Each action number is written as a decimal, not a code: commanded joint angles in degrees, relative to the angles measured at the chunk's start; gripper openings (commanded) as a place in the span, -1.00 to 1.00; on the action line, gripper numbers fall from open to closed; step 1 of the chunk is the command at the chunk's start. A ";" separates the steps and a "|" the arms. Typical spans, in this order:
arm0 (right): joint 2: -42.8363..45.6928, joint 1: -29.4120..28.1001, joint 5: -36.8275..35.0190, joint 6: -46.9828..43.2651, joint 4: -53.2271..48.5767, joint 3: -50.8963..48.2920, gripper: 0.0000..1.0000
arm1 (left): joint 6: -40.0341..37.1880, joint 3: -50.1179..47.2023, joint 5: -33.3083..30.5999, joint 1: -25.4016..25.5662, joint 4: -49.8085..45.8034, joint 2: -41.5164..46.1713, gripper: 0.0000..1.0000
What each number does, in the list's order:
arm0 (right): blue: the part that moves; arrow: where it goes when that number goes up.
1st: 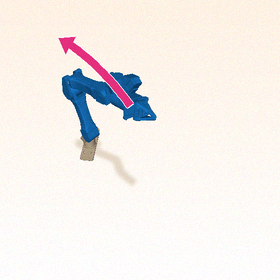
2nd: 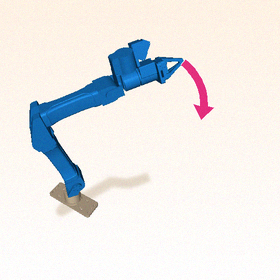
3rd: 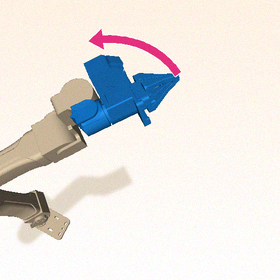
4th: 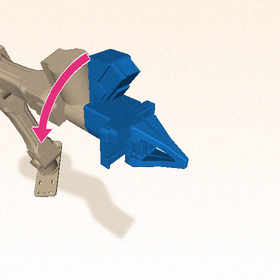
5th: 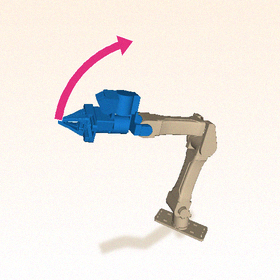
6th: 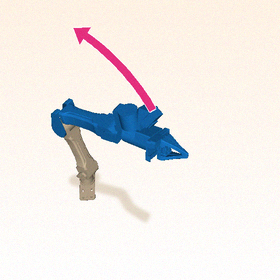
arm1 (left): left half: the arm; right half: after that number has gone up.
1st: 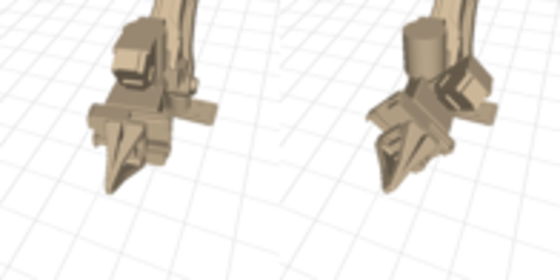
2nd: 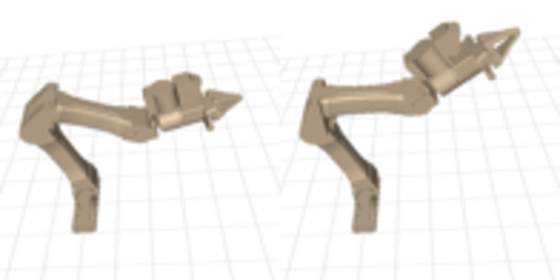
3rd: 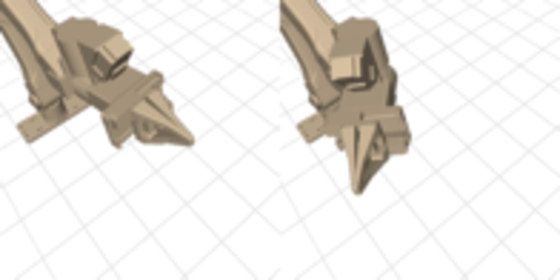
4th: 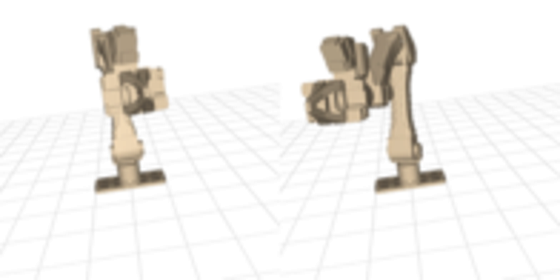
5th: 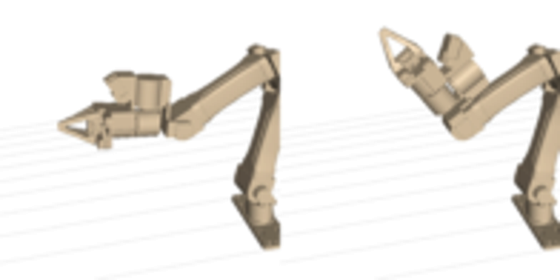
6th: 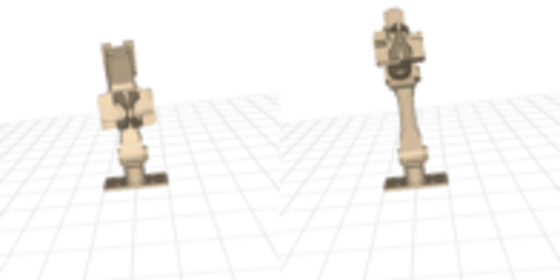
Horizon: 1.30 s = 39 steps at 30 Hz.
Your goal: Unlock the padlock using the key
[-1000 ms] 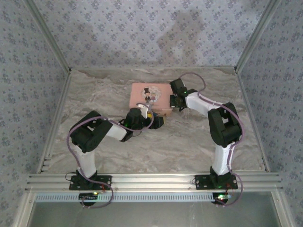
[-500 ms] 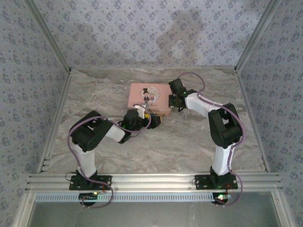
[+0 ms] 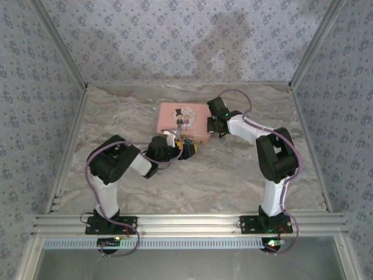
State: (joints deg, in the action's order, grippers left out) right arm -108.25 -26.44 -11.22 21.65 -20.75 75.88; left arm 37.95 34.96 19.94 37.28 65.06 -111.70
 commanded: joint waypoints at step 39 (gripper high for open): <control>2.23 -1.24 -0.88 0.56 0.50 -0.79 -1.00 | 3.68 -4.06 -0.15 -2.54 12.28 -0.92 0.59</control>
State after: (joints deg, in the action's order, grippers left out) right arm -108.09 -27.20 -11.79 21.65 -20.01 75.77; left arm 41.71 31.64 20.84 35.07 73.47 -112.36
